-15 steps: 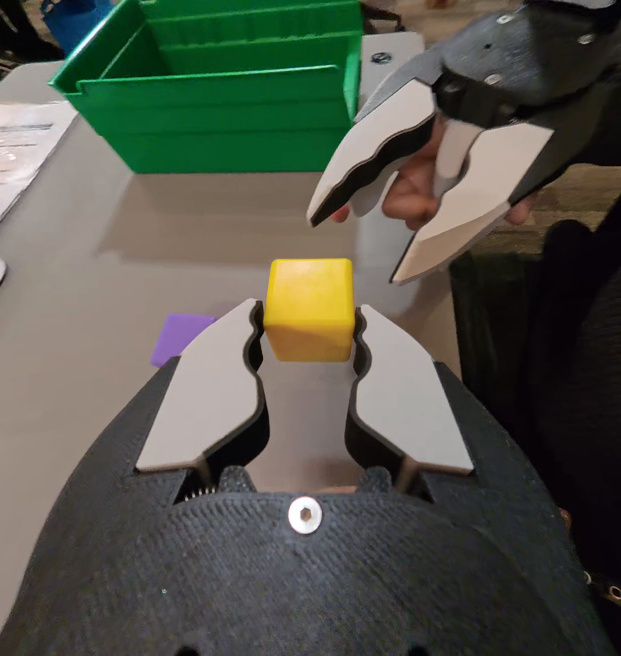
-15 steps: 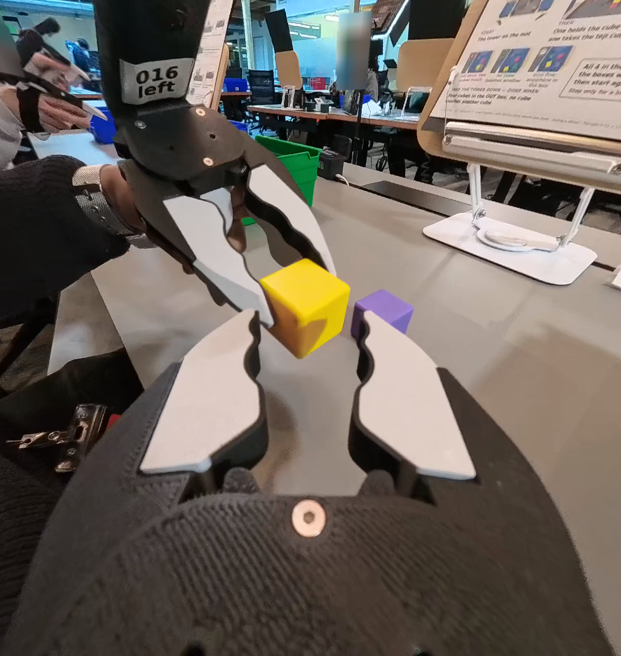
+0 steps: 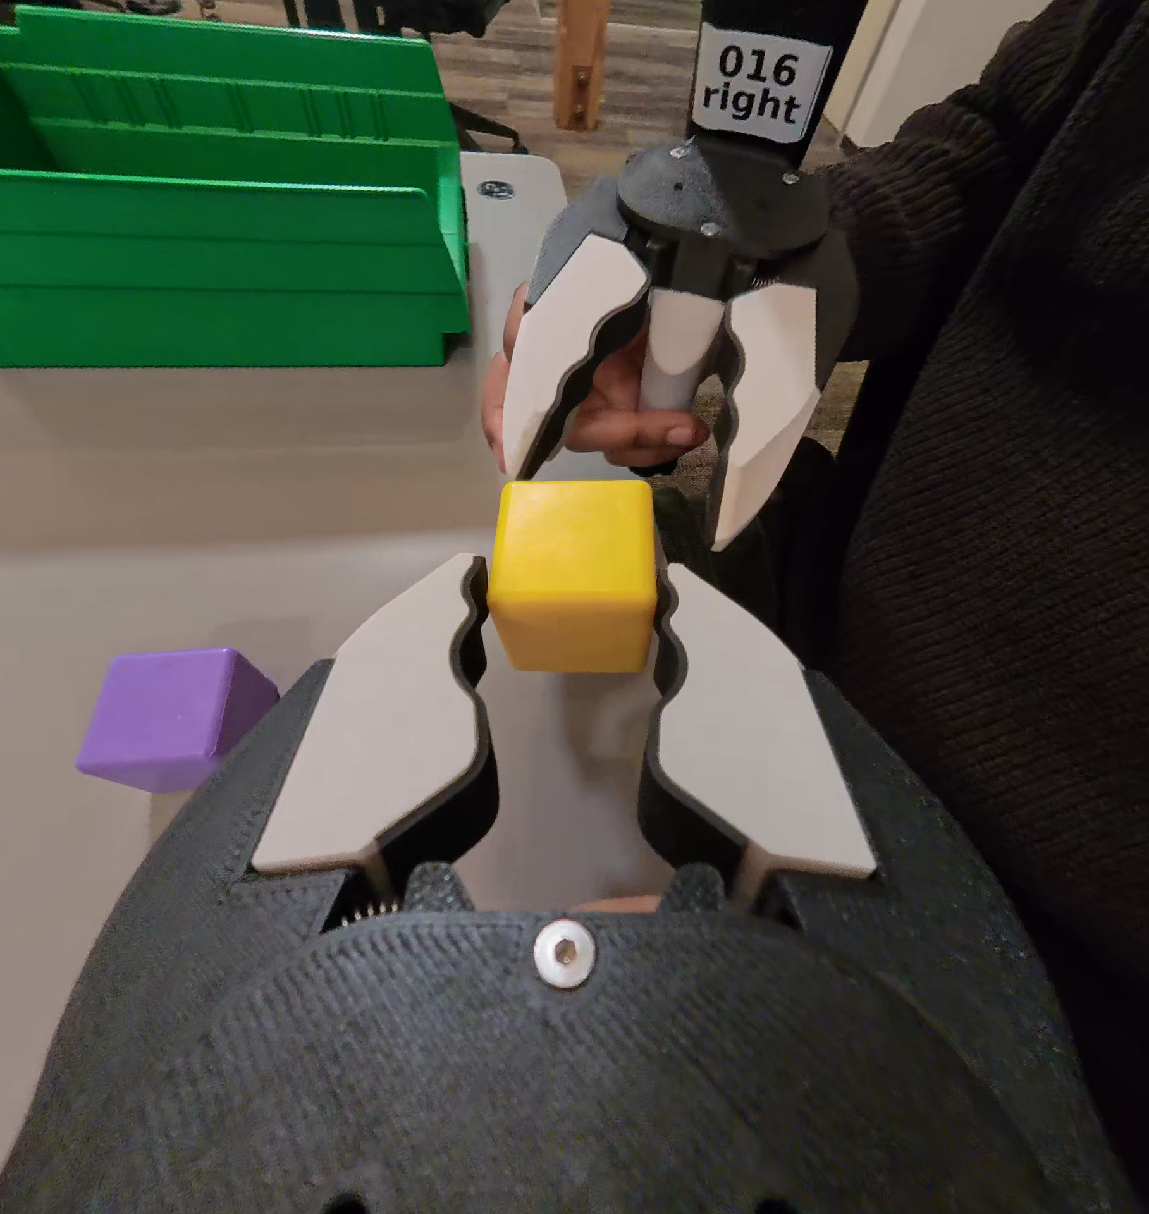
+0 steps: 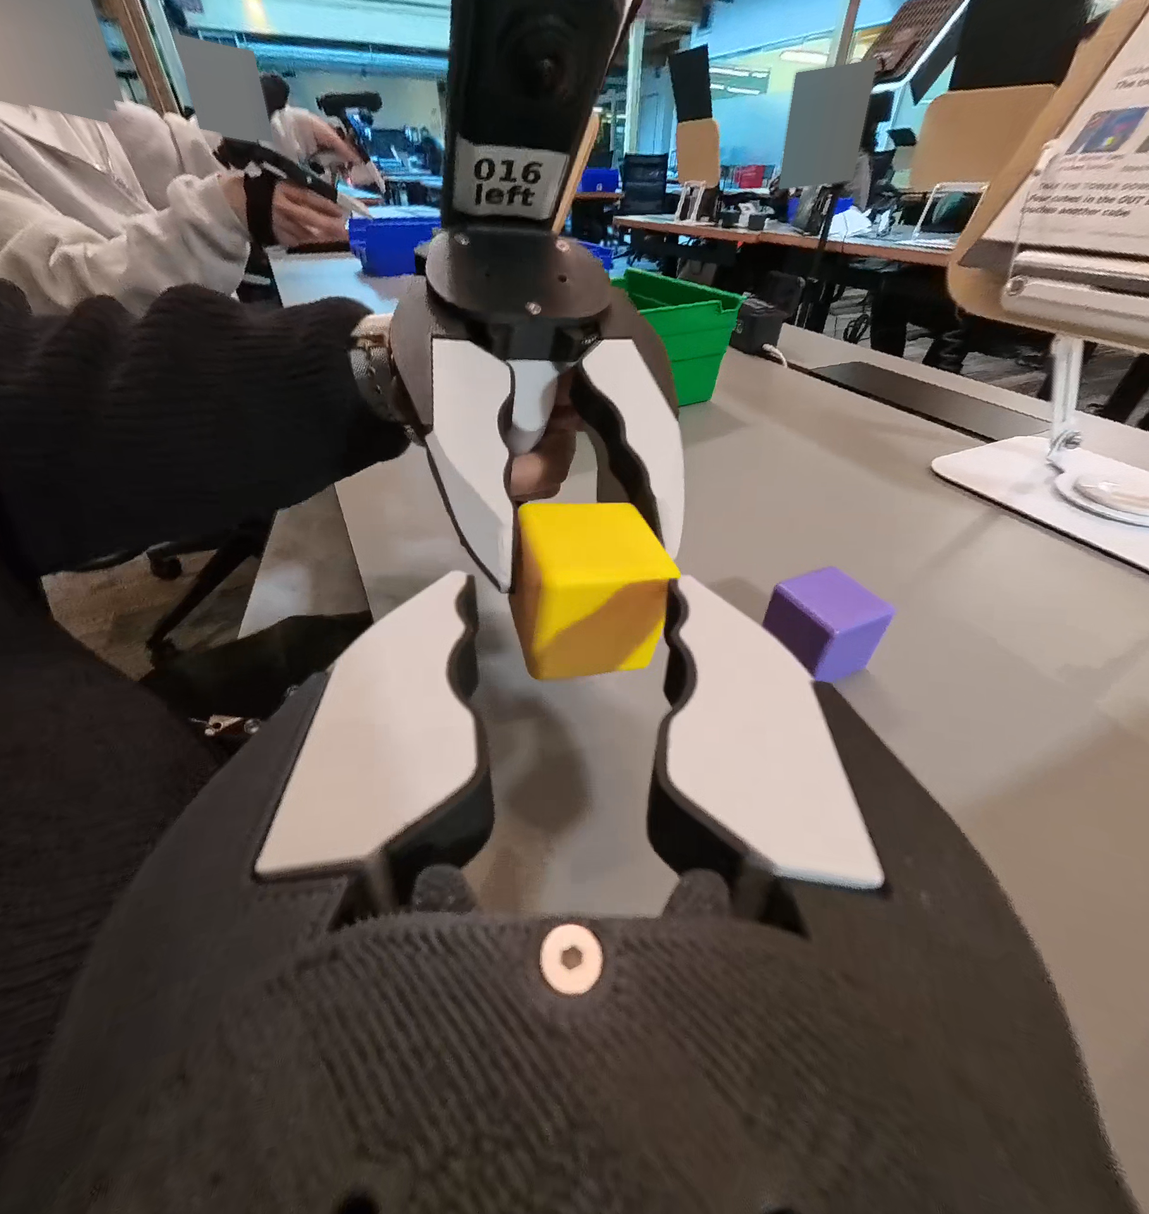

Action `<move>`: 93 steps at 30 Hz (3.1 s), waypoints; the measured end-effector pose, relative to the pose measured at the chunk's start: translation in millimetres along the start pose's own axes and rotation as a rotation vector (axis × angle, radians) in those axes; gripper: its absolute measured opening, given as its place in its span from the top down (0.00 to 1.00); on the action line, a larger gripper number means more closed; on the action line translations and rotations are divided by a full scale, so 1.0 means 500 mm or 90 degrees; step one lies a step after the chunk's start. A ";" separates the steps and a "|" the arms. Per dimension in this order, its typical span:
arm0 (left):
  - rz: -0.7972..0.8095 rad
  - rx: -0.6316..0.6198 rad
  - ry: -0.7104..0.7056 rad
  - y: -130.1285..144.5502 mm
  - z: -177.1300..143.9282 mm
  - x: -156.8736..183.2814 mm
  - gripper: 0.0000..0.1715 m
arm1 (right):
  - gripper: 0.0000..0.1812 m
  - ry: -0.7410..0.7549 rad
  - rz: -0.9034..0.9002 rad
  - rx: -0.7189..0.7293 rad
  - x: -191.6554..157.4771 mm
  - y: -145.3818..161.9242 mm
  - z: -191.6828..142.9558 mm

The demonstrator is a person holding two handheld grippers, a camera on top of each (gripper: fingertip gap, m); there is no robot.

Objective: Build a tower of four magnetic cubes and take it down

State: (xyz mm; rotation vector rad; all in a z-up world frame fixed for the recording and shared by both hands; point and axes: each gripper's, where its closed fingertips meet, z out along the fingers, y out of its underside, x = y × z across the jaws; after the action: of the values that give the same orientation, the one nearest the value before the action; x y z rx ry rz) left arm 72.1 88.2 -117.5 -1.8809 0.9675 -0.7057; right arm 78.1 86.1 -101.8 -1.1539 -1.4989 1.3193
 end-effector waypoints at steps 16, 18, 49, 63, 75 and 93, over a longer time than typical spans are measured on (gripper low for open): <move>0.002 -0.005 0.062 -0.004 0.019 0.033 0.70 | 0.70 -0.033 0.026 -0.026 -0.014 0.014 -0.004; -0.003 -0.002 0.076 -0.004 0.017 0.039 0.70 | 0.74 -0.041 0.028 -0.027 -0.014 0.014 -0.006; -0.377 0.115 -0.350 0.123 -0.099 -0.262 0.47 | 0.75 -0.064 -0.013 0.007 0.246 -0.019 0.131; -0.408 0.082 -0.270 0.140 -0.051 -0.246 0.52 | 0.74 -0.166 -0.016 -0.045 0.267 0.035 0.150; -0.406 0.077 -0.231 0.137 -0.039 -0.232 0.52 | 0.75 -0.169 -0.054 -0.088 0.260 0.054 0.159; -0.380 0.053 -0.256 0.141 -0.039 -0.232 0.52 | 0.52 -0.012 0.150 0.050 0.294 -0.053 0.124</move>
State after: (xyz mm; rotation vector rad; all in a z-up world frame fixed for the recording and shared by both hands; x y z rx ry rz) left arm -29.1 155.4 -181.6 -2.1389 0.1122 -0.6504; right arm -21.6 211.8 -82.5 -1.2998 -1.3421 1.5369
